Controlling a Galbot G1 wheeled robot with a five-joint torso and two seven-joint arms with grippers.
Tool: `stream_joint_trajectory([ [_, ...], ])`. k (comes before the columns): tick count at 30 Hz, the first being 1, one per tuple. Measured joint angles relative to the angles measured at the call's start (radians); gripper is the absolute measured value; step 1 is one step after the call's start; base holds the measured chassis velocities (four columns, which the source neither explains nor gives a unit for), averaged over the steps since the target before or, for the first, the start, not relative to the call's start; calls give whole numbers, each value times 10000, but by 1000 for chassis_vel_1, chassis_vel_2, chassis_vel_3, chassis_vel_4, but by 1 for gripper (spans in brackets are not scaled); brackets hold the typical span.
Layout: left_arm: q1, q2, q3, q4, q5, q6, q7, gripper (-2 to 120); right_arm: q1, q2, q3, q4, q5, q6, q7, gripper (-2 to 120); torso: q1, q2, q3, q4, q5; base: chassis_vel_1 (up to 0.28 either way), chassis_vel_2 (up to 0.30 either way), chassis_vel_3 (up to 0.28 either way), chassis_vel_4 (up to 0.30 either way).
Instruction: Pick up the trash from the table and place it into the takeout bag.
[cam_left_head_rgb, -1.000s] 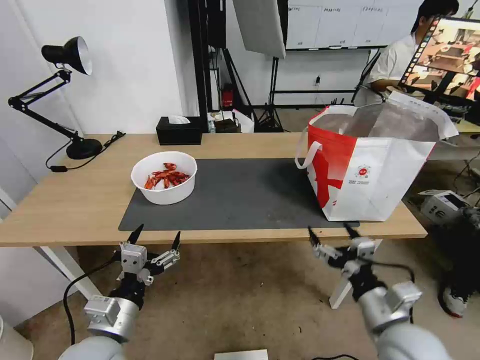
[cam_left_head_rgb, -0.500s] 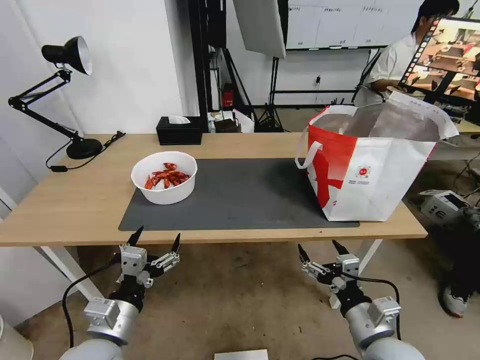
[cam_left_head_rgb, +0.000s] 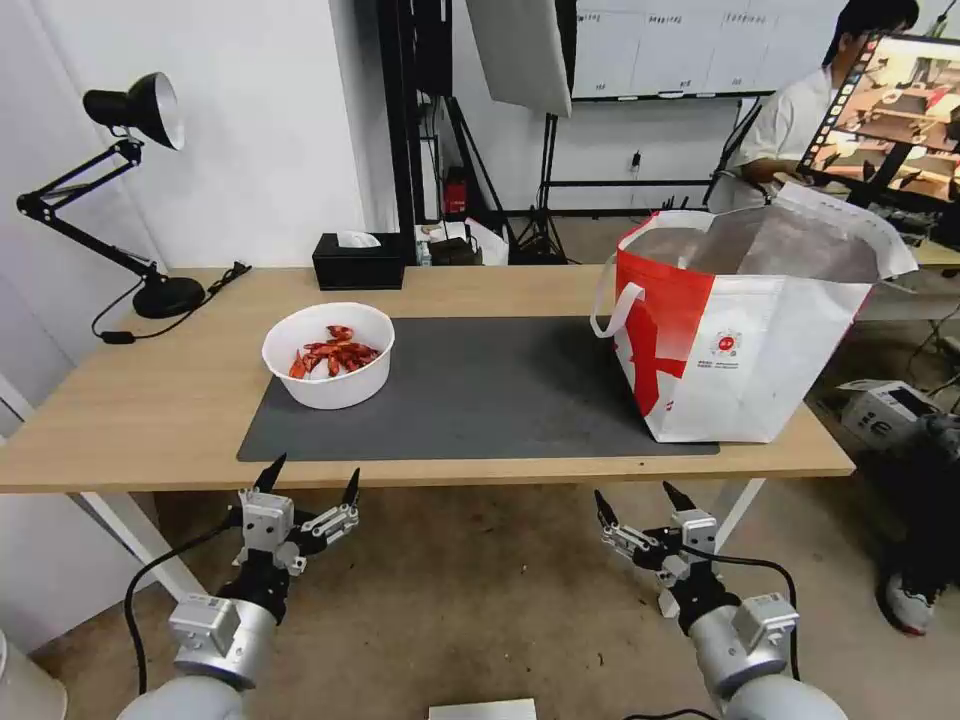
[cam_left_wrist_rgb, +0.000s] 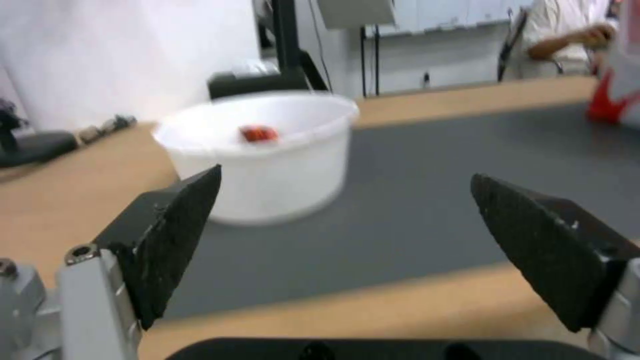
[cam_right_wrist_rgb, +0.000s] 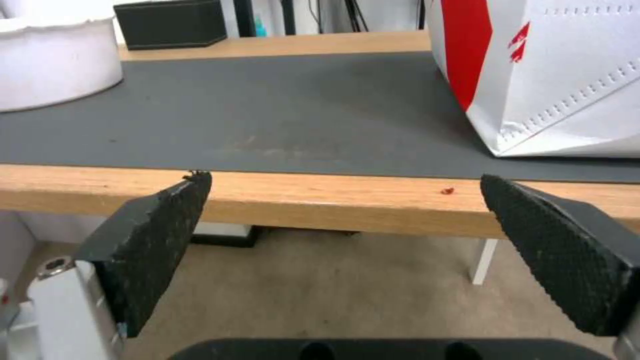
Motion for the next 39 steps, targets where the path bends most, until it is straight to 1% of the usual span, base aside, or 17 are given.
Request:
stream_joint_trajectory([
  [3,-636,432,-153,88,-601,345,-158,100,2,-1,1,0,1,-1,0,100,1,0,0,-1,-1,0,0,0,0],
  [4,-1453,1097,-203,292,-1337,692,-352,100,3,-3,2,0,4,-3,1,100,1,0,1,0,-2,0,0,0,0],
  [5,-1453,1097,-203,292,-1337,692,-352,100,3,-3,2,0,4,-3,1,100,1,0,1,0,-2,0,0,0,0],
  [8,-3055,2405,73,849,-2581,1198,-852,100,5,-5,3,0,7,-6,0,100,2,0,1,-2,-1,0,0,0,0],
  [9,-3055,2405,73,849,-2581,1198,-852,100,5,-5,3,0,7,-6,0,100,2,0,1,-2,-1,0,0,0,0],
  [12,-5050,3783,831,1845,-4277,1918,-1454,100,7,-6,5,1,11,-8,0,100,3,-1,1,-2,2,0,0,0,0],
  [13,-5050,3783,831,1845,-4277,1918,-1454,100,7,-6,5,1,11,-8,0,100,3,-1,1,-2,2,0,0,0,0],
  [17,-6525,4545,1545,2759,-5938,3015,-1722,100,9,-6,5,3,11,-9,0,100,4,-2,2,-6,-2,0,0,0,0],
  [19,-6907,4928,1520,3209,-7241,3867,-2032,100,9,-7,6,2,11,-9,1,100,3,-1,2,2,1,0,0,0,0],
  [20,-6907,4928,1520,3209,-7241,3867,-2032,100,9,-7,6,2,11,-9,1,100,3,-1,2,2,1,0,0,0,0],
  [22,-7720,5018,1942,3763,-8243,4938,-2238,100,11,-8,6,5,12,-9,-2,100,1,-1,0,8,-1,0,0,0,0],
  [23,-7720,5018,1942,3763,-8243,4938,-2238,100,11,-8,6,5,12,-9,-2,100,1,-1,0,8,-1,0,0,0,0],
  [24,-8342,5004,2300,4111,-8743,5623,-2327,100,11,-8,6,5,12,-9,-2,100,1,-2,0,4,-6,0,0,0,0],
  [26,-9392,4839,3010,4728,-9529,6297,-2527,100,10,-9,5,7,12,-9,-2,100,2,-2,1,-4,4,0,0,0,0],
  [32,-10685,4367,4051,5906,-10595,6569,-2954,100,10,-8,6,7,12,-9,-2,100,2,-1,1,-4,1,0,0,0,0],
  [34,-11228,4138,4595,6522,-10695,6570,-3274,100,10,-8,6,7,12,-9,-2,100,2,-2,1,0,0,0,0,0,0],
  [39,-11741,3838,5035,7103,-10708,6543,-3671,100,11,-8,6,7,12,-9,-2,100,2,-2,1,-3,2,0,0,0,0],
])
